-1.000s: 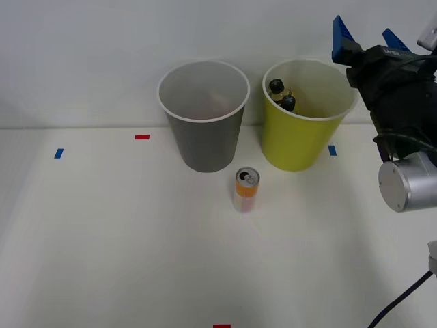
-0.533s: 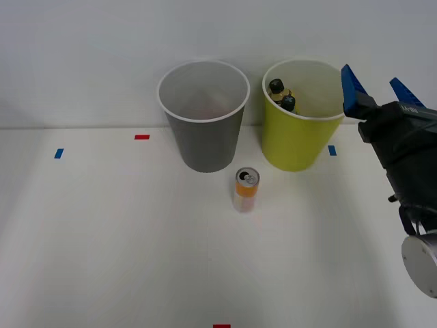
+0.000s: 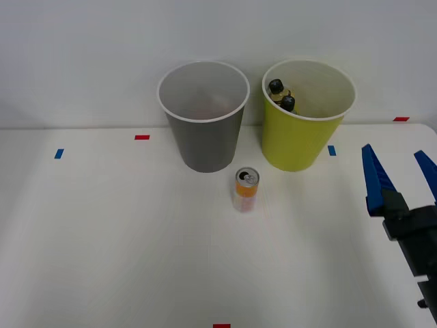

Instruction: Put cans in the gray bin, plastic bottles in the light green bin

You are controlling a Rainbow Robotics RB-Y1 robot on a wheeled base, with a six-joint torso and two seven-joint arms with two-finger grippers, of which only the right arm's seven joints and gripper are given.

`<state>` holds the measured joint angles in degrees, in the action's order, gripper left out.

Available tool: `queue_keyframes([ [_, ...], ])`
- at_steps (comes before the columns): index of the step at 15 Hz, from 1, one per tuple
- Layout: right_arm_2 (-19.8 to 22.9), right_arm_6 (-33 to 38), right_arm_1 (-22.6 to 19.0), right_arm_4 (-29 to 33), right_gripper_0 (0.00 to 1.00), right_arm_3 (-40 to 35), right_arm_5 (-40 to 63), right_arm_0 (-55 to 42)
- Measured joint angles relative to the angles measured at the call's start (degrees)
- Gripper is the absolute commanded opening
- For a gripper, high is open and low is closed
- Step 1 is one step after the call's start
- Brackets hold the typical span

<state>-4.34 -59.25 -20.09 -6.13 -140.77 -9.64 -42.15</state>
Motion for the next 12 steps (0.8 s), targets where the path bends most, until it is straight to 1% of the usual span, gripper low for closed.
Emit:
queue_keyframes([
  [2, -1.3, -2.8, 0.4, 0.9, 1.00, 0.0, -5.8, -8.2],
  [4, -1.9, -8.7, 1.3, 1.4, 1.00, 0.1, -9.4, -15.2],
  [6, -2.8, -11.8, 2.4, 1.7, 1.00, 1.5, -13.2, -19.5],
  [7, -2.9, -12.0, 2.9, 1.8, 1.00, 4.1, -16.4, -19.8],
  [10, -3.2, -11.4, 4.3, 3.4, 1.00, 15.3, -29.6, -20.0],
  [12, -3.4, -9.1, 6.1, 6.2, 1.00, 17.4, -31.8, -22.5],
])
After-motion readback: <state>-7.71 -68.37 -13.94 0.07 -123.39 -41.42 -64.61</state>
